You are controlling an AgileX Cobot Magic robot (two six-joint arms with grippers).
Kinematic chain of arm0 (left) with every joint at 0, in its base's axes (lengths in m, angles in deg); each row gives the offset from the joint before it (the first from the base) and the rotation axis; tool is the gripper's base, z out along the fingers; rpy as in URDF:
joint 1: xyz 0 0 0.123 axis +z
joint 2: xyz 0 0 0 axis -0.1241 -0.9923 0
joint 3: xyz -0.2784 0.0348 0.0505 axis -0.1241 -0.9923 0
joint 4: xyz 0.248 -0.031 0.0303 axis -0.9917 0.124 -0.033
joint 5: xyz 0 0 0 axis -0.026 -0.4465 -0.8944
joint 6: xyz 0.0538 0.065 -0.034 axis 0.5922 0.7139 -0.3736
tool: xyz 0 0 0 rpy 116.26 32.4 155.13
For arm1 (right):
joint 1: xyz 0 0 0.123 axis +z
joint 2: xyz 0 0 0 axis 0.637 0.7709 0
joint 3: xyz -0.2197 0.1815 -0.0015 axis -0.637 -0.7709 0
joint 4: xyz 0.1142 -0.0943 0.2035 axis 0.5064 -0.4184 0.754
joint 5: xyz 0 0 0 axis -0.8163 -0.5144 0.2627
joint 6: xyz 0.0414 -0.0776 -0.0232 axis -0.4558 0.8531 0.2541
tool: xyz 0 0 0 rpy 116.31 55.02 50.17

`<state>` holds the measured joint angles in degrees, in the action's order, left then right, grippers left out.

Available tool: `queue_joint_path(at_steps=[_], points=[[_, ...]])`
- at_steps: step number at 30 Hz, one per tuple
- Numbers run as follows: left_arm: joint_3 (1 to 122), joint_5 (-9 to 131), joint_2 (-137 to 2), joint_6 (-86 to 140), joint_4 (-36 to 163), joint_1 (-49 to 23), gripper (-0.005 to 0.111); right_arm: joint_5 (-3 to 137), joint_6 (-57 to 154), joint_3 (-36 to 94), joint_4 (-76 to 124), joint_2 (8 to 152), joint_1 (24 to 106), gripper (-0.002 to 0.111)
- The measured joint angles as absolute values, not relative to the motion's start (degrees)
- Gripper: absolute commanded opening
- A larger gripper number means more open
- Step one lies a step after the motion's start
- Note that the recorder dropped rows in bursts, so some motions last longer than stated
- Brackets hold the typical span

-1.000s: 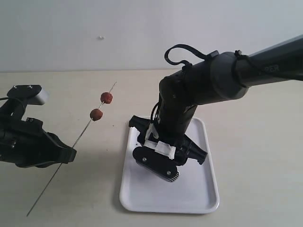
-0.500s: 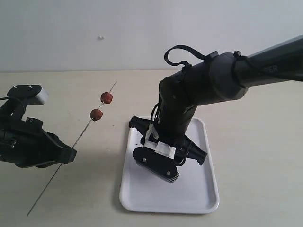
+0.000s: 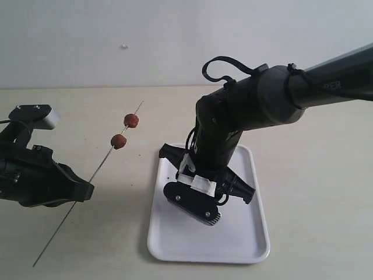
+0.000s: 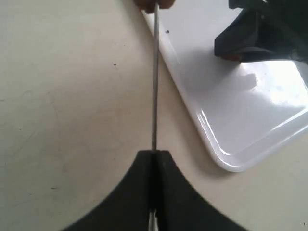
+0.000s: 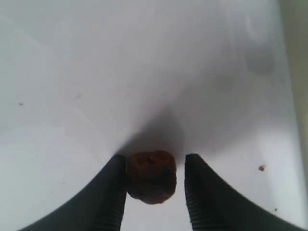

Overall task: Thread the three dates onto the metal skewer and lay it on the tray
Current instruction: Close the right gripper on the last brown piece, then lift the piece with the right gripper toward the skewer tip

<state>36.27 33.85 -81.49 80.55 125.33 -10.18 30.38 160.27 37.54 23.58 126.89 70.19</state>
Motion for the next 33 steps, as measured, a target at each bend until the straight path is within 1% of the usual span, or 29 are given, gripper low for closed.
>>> queue_joint_path(at_steps=[7, 14, 19, 28, 33], points=[[36.3, 33.8, -81.5, 80.5, 125.3, -10.2, 0.000, 30.4, 160.2, 37.5, 23.6, 127.0, 70.2, 0.032], [36.3, 33.8, -81.5, 80.5, 125.3, -10.2, 0.000, 30.4, 160.2, 37.5, 23.6, 127.0, 70.2, 0.032], [36.3, 33.8, -81.5, 80.5, 125.3, -10.2, 0.000, 30.4, 159.8, 37.5, 23.6, 127.0, 70.2, 0.029], [36.3, 33.8, -81.5, 80.5, 125.3, -10.2, 0.000, 30.4, 156.1, 37.5, 23.6, 127.0, 70.2, 0.029], [36.3, 33.8, -81.5, 80.5, 125.3, -10.2, 0.000, 31.8, 150.3, 37.5, 23.6, 127.0, 70.2, 0.029]])
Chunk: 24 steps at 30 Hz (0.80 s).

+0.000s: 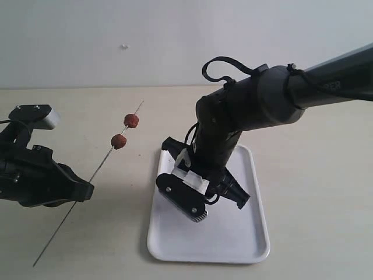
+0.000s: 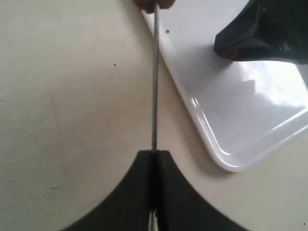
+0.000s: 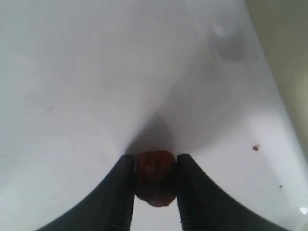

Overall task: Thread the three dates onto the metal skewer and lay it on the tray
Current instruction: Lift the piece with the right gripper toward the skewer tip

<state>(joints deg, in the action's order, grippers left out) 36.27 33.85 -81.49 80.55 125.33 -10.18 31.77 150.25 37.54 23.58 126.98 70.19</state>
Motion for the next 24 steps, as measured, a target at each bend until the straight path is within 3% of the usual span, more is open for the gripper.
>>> queue_joint_path(at_steps=[24], points=[[35.4, 33.3, -81.5, 80.5, 125.3, -10.2, 0.000, 32.3, 116.9, 37.5, 23.6, 116.4, 70.2, 0.029]])
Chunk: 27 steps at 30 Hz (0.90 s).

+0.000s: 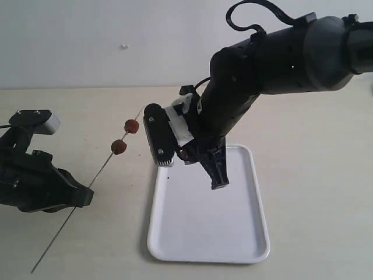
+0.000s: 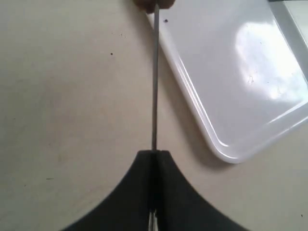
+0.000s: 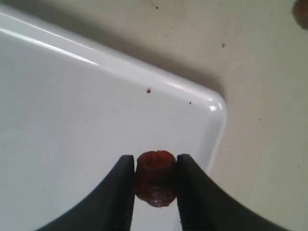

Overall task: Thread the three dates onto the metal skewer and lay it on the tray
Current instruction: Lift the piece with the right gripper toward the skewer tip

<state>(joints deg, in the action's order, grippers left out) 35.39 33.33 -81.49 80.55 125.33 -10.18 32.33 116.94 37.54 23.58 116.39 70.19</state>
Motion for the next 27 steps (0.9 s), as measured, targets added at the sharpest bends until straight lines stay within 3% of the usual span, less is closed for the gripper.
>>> queue_joint_path(at_steps=[12, 27], points=[[35.4, 31.1, -81.5, 80.5, 125.3, -10.2, 0.000, 35.1, 99.7, 37.5, 23.6, 116.1, 70.2, 0.029], [35.4, 31.1, -81.5, 80.5, 125.3, -10.2, 0.000, 49.2, 71.2, 37.5, 23.6, 116.1, 70.2, 0.029]])
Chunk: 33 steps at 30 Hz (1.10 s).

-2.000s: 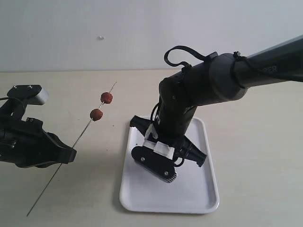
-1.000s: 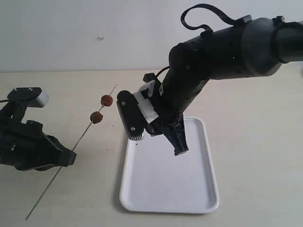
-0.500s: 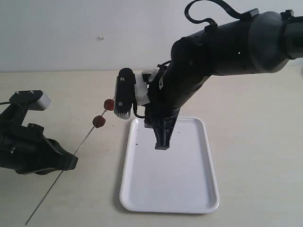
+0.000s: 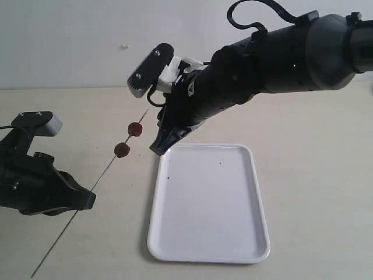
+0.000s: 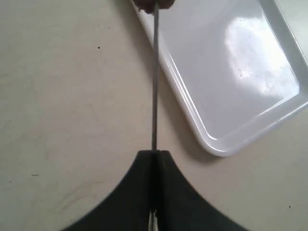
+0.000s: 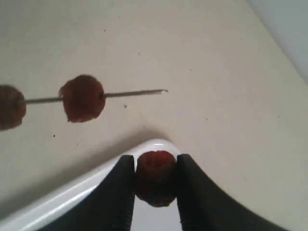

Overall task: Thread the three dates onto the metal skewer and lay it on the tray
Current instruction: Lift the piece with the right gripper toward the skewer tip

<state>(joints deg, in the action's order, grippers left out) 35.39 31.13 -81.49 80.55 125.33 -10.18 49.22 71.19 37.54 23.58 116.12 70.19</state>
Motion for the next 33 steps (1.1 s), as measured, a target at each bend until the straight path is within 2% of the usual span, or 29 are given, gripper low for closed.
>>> queue_joint_path(at_steps=[11, 33], points=[[35.4, 31.0, -81.5, 80.5, 125.5, -10.2, 0.000, 52.8, 58.1, 37.5, 23.6, 115.8, 69.5, 0.023], [35.4, 26.3, -81.4, 87.2, 137.8, -10.2, 0.000, 63.5, 13.9, 37.5, 23.6, 113.8, 67.1, 0.023]])
